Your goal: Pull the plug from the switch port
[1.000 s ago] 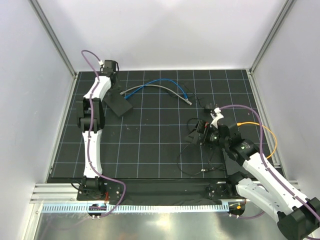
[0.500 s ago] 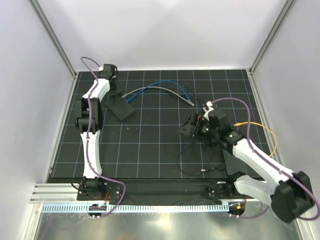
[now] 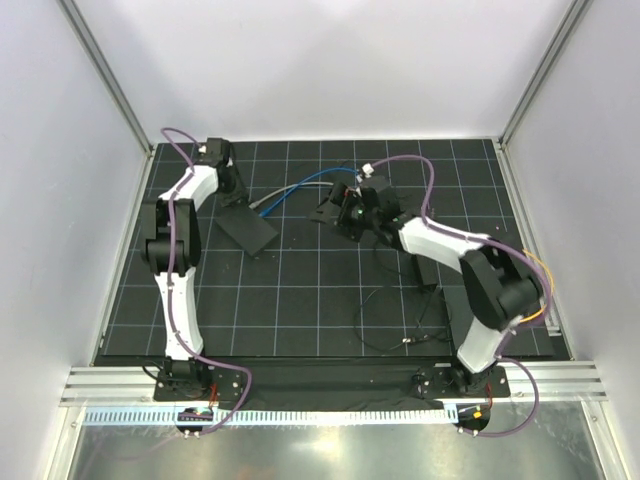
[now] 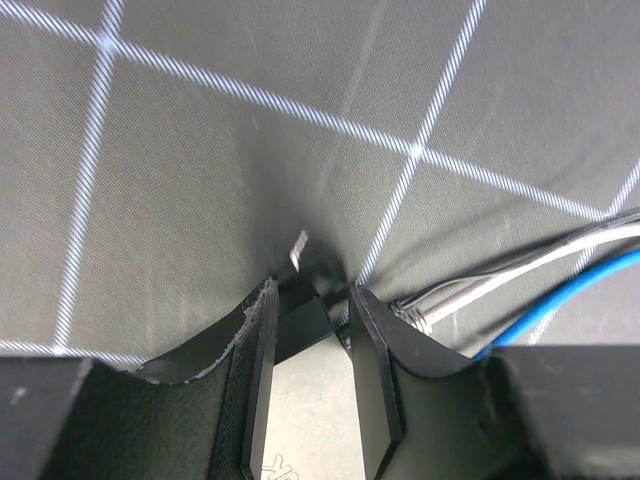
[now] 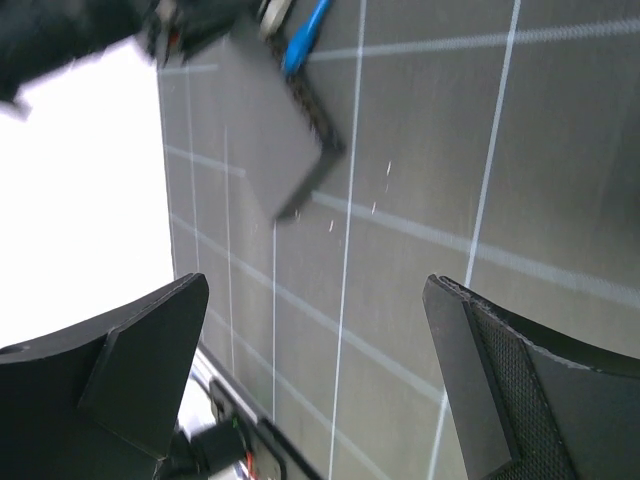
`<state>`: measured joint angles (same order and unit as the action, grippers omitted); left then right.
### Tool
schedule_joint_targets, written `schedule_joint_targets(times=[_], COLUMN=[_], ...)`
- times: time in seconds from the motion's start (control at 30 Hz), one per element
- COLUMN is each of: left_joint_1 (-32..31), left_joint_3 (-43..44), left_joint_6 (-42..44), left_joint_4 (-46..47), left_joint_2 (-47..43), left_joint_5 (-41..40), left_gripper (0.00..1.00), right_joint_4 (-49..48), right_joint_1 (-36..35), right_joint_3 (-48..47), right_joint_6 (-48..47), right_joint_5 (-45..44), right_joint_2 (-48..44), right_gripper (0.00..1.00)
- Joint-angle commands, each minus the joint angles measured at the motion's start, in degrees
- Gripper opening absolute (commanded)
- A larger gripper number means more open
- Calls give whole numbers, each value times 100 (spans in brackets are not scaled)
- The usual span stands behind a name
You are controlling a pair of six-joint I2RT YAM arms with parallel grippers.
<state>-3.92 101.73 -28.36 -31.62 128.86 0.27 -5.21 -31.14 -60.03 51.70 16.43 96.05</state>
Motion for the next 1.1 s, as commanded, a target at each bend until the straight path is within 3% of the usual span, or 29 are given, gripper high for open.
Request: schedule_joint_targets(times=[0.0, 0.2, 0.33, 0.43, 0.53, 0.6, 0.63, 0.73, 0.8, 0.9, 1.07], left_joint_1=[-82, -126, -117, -126, -152, -188, -205, -232, -267, -319, -399], left_joint_3=[-355, -584, -813, -935, -1304, -1698, -1849, -2472, -2685, -3106, -3221], left_joint_6=[-213, -302, -336, -407, -688, -995, -1118, -1566, -1690, -1699, -1445], left_joint_4=[84, -20, -46, -169, -117, 41, 146, 524, 805, 1261, 1237], left_joint_2=[-431, -712, -1292, -1828, -2267, -2409, -2505, -2594, -2725, -3024, -2972], left_joint_5=[490, 518, -270, -730, -398, 241, 497, 1123, 1265, 1107, 1019], left_gripper=[39, 44, 54, 54, 51, 48, 47, 38, 29, 29, 28], right_joint_4=[-612, -446, -94, -155, -602, -1189, -1306, -1833, -2185, -2265, -2344], right_joint_1=[-24, -68, -208, -279, -279, -279, -279, -279, -279, -279, -288], right_joint_3=[-570, -1476, -1880, -2117, -2162, -2109, -2127, -2363, -2627, -2952, -3268], right_joint_6=[279, 410, 647, 797, 894, 929, 999, 1079, 1166, 1298, 1255], right_joint_5=[-87, -262, -667, -562, -404, -237, -114, 298, 721, 941, 959], right_joint_2=[554, 1460, 1732, 1996, 2180, 2312, 2478, 2830, 3226, 3683, 4035], right_gripper=[99, 100, 100, 99, 94, 83, 73, 66, 66, 66, 66])
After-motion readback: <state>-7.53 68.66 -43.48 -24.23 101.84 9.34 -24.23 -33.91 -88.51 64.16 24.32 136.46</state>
